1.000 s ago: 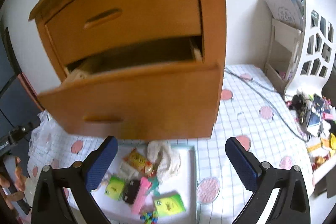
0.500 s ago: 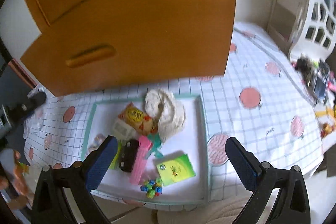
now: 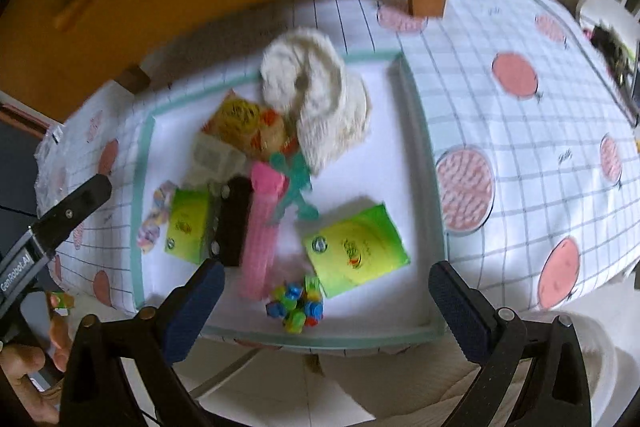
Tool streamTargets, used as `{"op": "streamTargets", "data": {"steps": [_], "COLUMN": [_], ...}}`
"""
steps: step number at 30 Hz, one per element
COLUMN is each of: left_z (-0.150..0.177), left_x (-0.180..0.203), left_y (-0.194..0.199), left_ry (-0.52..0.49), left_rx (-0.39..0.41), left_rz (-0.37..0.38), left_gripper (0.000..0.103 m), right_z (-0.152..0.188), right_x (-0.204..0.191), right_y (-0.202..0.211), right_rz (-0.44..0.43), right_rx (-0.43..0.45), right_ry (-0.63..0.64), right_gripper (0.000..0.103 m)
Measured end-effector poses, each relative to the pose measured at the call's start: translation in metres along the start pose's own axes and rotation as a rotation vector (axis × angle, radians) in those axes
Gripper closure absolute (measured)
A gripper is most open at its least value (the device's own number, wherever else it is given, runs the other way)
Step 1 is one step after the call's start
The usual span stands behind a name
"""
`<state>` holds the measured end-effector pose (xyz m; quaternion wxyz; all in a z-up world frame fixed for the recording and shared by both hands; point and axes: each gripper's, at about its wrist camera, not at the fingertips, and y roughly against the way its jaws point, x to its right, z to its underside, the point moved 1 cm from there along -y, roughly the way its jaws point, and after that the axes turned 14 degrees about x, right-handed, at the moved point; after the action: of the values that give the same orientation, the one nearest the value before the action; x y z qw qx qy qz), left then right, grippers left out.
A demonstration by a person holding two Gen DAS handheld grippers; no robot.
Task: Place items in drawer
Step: 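Move both grippers back over the white tray of objects, then grasp the pastel rope toy with the left gripper while the right grasps the colourful blocks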
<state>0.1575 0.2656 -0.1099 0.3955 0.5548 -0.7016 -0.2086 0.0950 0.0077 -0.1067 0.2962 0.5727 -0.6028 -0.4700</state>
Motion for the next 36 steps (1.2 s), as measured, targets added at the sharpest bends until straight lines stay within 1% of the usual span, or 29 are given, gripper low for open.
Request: {"op": "streamTargets", "data": {"steps": [1,2,3,7,8,9,11,14,19,21,22,25,28,31,33,35,36], "left_z": [0.001,0.001,0.001,0.005,0.007,0.009,0.013,0.015,0.017,0.018,0.019,0.022,0.023,0.024,0.024,0.024,0.024], "left_x": [-0.003,-0.006,-0.008,-0.009,-0.009,-0.007,-0.005,-0.004,-0.006,-0.008,-0.008,-0.008,-0.004,-0.004,-0.005,-0.008,-0.010], "left_y": [-0.002,-0.004,-0.007,-0.014,-0.017,-0.019,-0.025,-0.028,-0.032,-0.036,-0.039,-0.045,-0.051,-0.055,-0.056,-0.057,-0.057], "left_ry": [0.008,0.011,0.016,0.023,0.016,0.006,-0.013,-0.017,-0.030,-0.022,-0.020,-0.027,-0.035,-0.023,-0.011,0.001,0.011], "left_rx": [-0.004,-0.005,-0.012,-0.030,-0.036,-0.044,-0.062,-0.069,-0.079,-0.088,-0.094,-0.099,-0.111,-0.103,-0.103,-0.101,-0.101], "left_rz": [-0.001,-0.001,0.005,0.023,0.025,0.024,0.022,0.029,0.021,0.018,0.018,0.019,0.019,0.022,0.020,0.014,0.011], "left_gripper": [0.013,0.020,0.026,0.026,0.028,0.034,0.040,0.046,0.047,0.055,0.057,0.059,0.060,0.060,0.060,0.064,0.068], "right_z": [0.002,0.005,0.007,0.012,0.014,0.015,0.017,0.020,0.023,0.024,0.027,0.032,0.036,0.040,0.042,0.043,0.044], "right_x": [0.001,0.001,0.002,0.003,0.003,0.003,0.003,0.004,0.001,-0.001,-0.003,-0.007,-0.011,-0.015,-0.017,-0.020,-0.022], "right_y": [-0.004,-0.007,-0.010,-0.021,-0.023,-0.025,-0.029,-0.032,-0.037,-0.040,-0.042,-0.049,-0.057,-0.063,-0.067,-0.069,-0.070], "right_rz": [0.002,0.003,0.004,-0.001,-0.001,-0.001,0.002,0.003,-0.011,-0.016,-0.019,-0.019,0.002,0.005,0.011,0.017,0.019], "right_rx": [-0.017,-0.033,-0.049,-0.102,-0.116,-0.128,-0.150,-0.172,-0.193,-0.200,-0.204,-0.221,-0.243,-0.260,-0.259,-0.261,-0.261], "right_ry": [-0.011,-0.019,-0.026,-0.055,-0.059,-0.062,-0.066,-0.071,-0.081,-0.082,-0.082,-0.072,-0.053,-0.045,-0.038,-0.028,-0.022], "right_gripper": [0.004,0.006,0.011,0.016,0.018,0.020,0.022,0.026,0.034,0.036,0.038,0.040,0.043,0.046,0.046,0.046,0.046]}}
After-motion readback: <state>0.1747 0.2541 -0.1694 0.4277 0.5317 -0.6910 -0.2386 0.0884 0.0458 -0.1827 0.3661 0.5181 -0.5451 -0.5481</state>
